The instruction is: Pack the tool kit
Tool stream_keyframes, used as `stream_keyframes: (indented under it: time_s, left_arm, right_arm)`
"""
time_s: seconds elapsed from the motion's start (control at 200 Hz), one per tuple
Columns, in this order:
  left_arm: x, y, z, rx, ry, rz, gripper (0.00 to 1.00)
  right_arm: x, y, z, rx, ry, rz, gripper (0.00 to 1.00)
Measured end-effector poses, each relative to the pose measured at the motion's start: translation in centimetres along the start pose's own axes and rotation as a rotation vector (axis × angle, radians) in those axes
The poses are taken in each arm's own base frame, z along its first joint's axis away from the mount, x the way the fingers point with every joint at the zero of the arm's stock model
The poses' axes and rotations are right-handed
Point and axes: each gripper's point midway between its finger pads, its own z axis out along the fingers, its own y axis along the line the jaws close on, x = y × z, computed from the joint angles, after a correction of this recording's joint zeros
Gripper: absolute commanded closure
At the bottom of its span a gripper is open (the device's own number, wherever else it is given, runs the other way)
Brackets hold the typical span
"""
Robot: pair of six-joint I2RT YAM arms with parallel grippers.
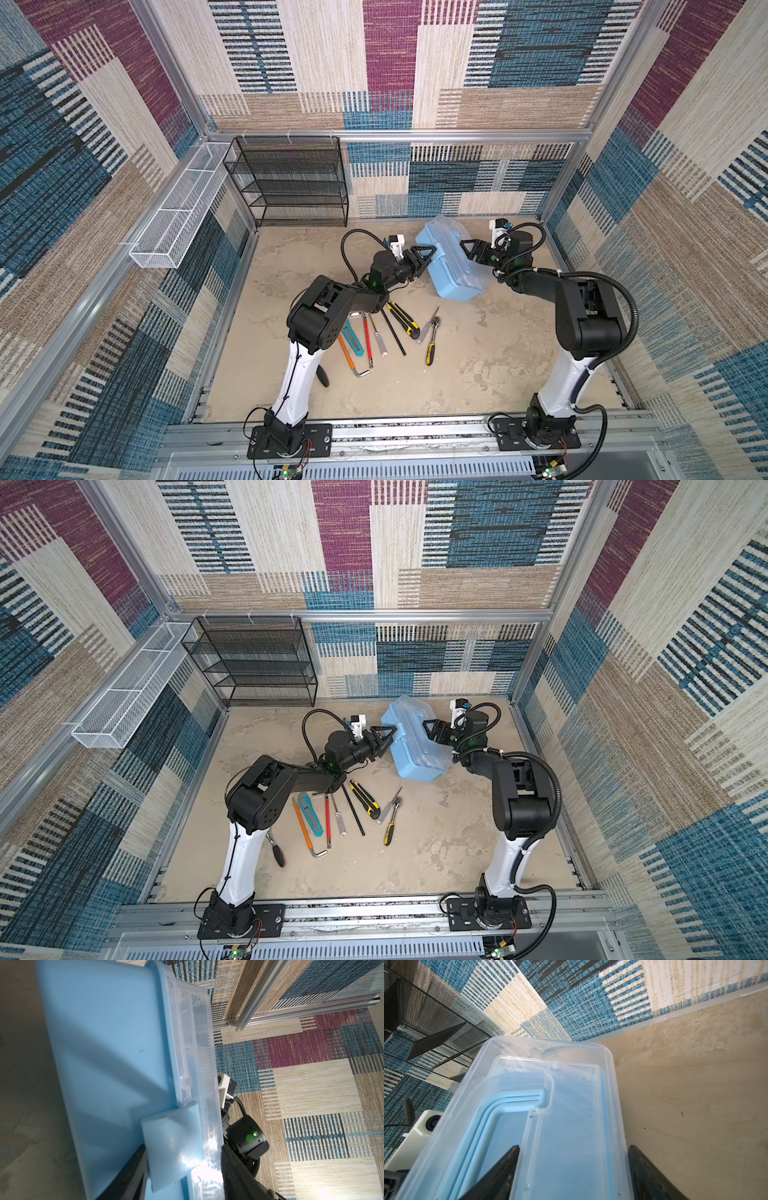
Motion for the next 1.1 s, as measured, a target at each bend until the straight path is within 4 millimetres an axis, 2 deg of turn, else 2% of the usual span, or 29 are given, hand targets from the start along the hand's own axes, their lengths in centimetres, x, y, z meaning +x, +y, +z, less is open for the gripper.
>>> stream_keyframes:
  time_s: [0.2,0.346,0.696,0.756,0.801,0.886,0.952,1.102]
  left_arm:
    - [0.1,0.1,-0.1,0.011,-0.001,0.001,0.5]
    - [0.1,0.2,-0.3,0.019,-0.004,-0.006,0.47]
    - [0.3,-0.6,0.2,0.093,0.029,-0.035,0.47]
    - [0.3,-1.1,0.2,0.117,0.031,-0.034,0.47]
    - [0.9,-2.2,0.3,0.157,0.062,-0.019,0.47]
    - [1.6,-4.5,-0.1,0.24,0.1,0.012,0.47]
    - [2.1,-5.9,-0.4,0.289,0.126,0.038,0.47]
    - [2.6,-6.1,-0.8,0.307,0.137,0.041,0.47]
  right_arm:
    - [0.0,0.0,0.0,-0.007,0.007,0.003,0.31]
    - [0.0,0.0,0.1,-0.017,0.014,0.002,0.31]
    - [-0.2,-0.5,0.1,-0.03,0.025,0.021,0.3]
    - [-0.2,-0.6,0.2,-0.028,0.026,0.014,0.3]
    - [0.1,-0.5,0.4,-0.036,0.033,0.013,0.3]
    - [2.2,-1.3,0.5,-0.018,0.105,0.03,0.3]
    - [2.9,-1.0,0.6,-0.044,0.133,0.039,0.3]
    - [3.1,-0.8,0.6,-0.049,0.149,0.036,0.3]
